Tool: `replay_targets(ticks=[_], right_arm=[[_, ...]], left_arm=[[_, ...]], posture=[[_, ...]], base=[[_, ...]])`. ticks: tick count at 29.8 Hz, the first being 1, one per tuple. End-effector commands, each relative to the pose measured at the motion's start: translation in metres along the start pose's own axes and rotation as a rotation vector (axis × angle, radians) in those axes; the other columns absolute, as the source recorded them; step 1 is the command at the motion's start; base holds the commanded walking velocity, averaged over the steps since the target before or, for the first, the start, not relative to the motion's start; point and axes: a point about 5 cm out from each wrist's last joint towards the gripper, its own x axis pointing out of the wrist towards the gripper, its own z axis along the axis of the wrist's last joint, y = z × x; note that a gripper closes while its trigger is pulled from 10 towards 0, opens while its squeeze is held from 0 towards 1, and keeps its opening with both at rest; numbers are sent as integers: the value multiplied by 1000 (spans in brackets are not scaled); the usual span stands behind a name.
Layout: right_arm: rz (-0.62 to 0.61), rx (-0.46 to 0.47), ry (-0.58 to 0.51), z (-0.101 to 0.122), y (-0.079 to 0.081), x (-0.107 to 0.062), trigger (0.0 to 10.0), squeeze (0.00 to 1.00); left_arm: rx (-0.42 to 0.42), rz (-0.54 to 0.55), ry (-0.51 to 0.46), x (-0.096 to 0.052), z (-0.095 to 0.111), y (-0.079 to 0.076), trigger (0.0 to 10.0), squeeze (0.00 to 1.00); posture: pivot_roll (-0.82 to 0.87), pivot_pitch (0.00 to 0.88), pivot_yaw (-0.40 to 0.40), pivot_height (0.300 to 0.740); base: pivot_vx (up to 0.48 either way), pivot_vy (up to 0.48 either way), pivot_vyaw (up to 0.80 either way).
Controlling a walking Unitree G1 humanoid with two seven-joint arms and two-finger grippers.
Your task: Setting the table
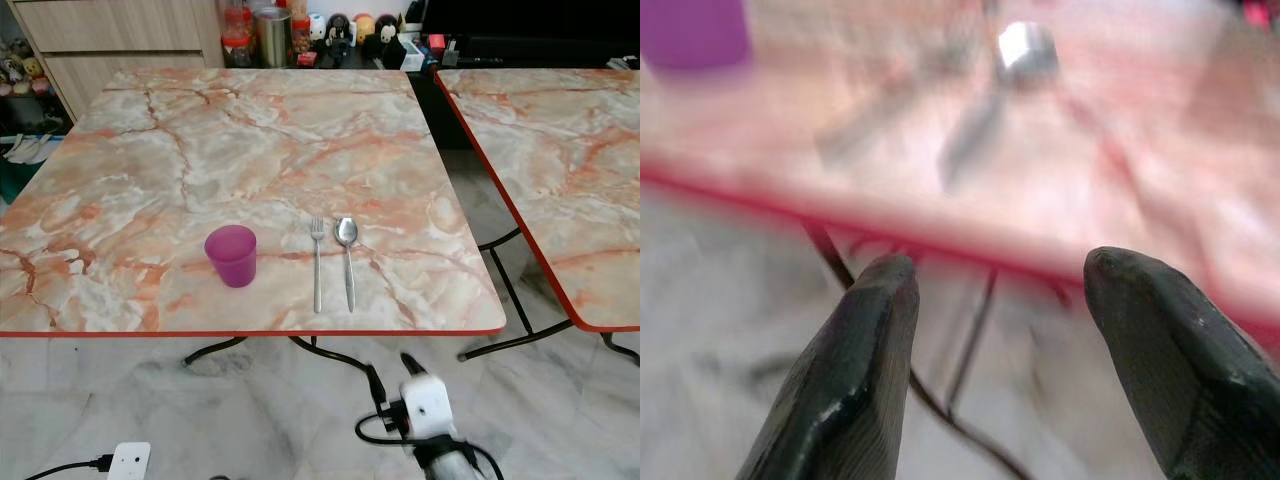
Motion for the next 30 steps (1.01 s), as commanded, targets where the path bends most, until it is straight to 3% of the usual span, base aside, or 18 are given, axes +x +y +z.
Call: replay_targets(ticks=[1, 5, 7, 11, 15, 18, 20, 22, 23, 24, 25, 30], right_arm=[[17, 13, -20, 9, 3, 6, 10000, 0], [35, 16, -55, 24, 6, 19, 10000, 0], [3, 64, -79, 36, 5, 39, 10000, 0], [-17, 77, -73, 40, 5, 49, 10000, 0], [-57, 85, -84, 55, 4, 83, 10000, 0], [-58, 89, -84, 57, 5, 87, 10000, 0], [-77, 87, -50, 66, 8, 111, 10000, 0], [-73, 106, -51, 72, 12, 123, 10000, 0], [-47, 88, -35, 77, 19, 133, 10000, 231], [-35, 88, -28, 78, 22, 138, 10000, 839], [-13, 78, -2, 79, 27, 144, 10000, 1000], [-54, 67, 21, 85, 30, 154, 10000, 1000]], left_arm=[[6, -1, 19, -1, -4, 2, 10000, 0], [6, 0, 18, 0, -3, 2, 10000, 0], [0, 1, 14, 0, -1, 2, 10000, 0], [-4, 1, 13, 0, 0, 1, 10000, 0], [-26, 8, 9, 1, 2, 1, 10000, 0], [-26, 7, 9, 1, 3, 0, 10000, 0], [-30, 6, 5, 1, 5, 0, 10000, 0], [-35, 7, 2, 2, 7, -1, 10000, 0], [-38, 5, -4, 2, 9, -2, 10000, 0], [-38, 5, -6, 2, 10, -2, 10000, 0], [-42, 6, -7, 2, 11, -2, 10000, 0], [-51, 10, -10, 3, 12, -2, 10000, 0]], posture=[[47, 84, -10, 715], [55, 70, -15, 715], [61, 61, -14, 715], [68, 62, -15, 715], [72, 58, -8, 715], [72, 58, -8, 715], [75, 54, -3, 715], [75, 53, -2, 715], [76, 51, 0, 715], [81, 49, -2, 715], [84, 49, -2, 715], [101, 47, -4, 715]], base=[[0, 0, 0], [0, 0, 0], [0, 0, 0], [0, 0, 0], [0, 0, 0], [0, 0, 0], [0, 0, 0], [0, 0, 0], [0, 0, 0], [0, 0, 0], [0, 0, 0], [0, 0, 0]])
